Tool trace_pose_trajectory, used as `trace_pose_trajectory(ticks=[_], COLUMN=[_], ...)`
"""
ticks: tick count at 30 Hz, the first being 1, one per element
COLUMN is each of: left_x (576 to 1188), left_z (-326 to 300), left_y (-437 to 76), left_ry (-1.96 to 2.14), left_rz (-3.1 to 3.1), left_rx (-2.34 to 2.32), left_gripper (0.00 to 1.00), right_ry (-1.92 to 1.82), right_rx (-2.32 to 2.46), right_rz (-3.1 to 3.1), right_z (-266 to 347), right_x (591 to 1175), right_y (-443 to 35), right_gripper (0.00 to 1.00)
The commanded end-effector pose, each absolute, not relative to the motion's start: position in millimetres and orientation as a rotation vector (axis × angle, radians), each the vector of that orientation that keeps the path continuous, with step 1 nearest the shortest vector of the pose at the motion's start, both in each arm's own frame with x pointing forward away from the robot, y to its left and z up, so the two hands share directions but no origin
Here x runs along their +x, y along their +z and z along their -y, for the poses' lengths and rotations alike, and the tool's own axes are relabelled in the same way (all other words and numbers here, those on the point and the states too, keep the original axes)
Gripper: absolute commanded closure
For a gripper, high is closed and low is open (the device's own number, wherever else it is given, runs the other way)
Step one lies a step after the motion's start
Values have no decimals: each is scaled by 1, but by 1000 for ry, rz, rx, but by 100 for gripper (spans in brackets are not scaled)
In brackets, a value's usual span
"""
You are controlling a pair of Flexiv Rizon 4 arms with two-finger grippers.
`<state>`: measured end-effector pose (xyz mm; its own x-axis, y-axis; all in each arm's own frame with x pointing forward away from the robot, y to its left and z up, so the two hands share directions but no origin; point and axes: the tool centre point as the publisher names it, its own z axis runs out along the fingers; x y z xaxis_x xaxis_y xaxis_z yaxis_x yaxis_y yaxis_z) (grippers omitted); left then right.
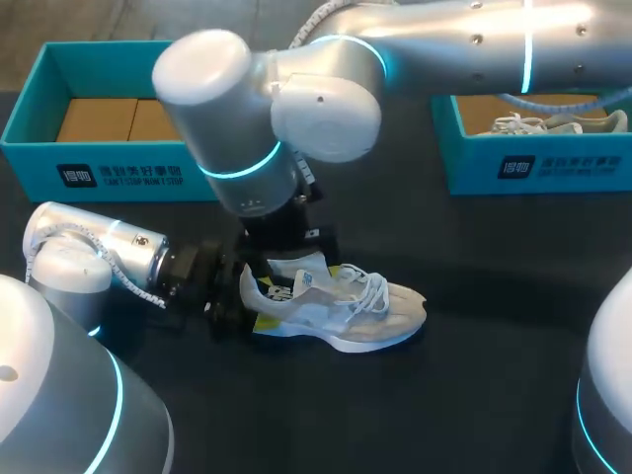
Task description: Take the shoe out of the shoebox, open the shoe tongue, remove and reinsert the insole, then place the shoe into the shoebox
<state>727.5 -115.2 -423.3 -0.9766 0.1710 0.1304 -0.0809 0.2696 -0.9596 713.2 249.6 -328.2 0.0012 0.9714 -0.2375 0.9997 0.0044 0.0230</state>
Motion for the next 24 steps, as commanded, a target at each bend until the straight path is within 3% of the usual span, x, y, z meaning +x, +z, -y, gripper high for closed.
trace_pose_trajectory(ticks=[1, 24], left_x=[730, 730], left_z=[112, 112], left_y=[-427, -427], left_ry=[1780, 1780], left_rz=[2328, 2328], left_rx=[-85, -85], left_gripper=[100, 100], right_ry=[-165, -133], right_rx=[2435, 2484], right_rz=[-1516, -1335], right_z=[-253, -232], right_x=[707, 708], right_y=[-332, -340], right_gripper=[0, 0])
